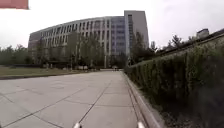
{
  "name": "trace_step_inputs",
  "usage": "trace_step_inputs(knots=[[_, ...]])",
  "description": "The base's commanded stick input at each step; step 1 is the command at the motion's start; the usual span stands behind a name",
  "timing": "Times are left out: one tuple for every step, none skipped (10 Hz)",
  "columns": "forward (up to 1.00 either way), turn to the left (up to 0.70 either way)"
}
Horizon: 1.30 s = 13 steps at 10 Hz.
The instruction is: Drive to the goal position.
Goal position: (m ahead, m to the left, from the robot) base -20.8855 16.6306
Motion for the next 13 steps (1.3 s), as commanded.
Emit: trace_step_inputs(knots=[[0.0,0.5],[0.0,0.5],[0.0,0.5],[0.0,0.5],[0.0,0.5],[0.0,0.5],[0.0,0.5],[0.0,0.5],[0.0,0.5],[0.0,0.5],[0.0,0.5],[0.0,0.5],[0.0,0.5]])
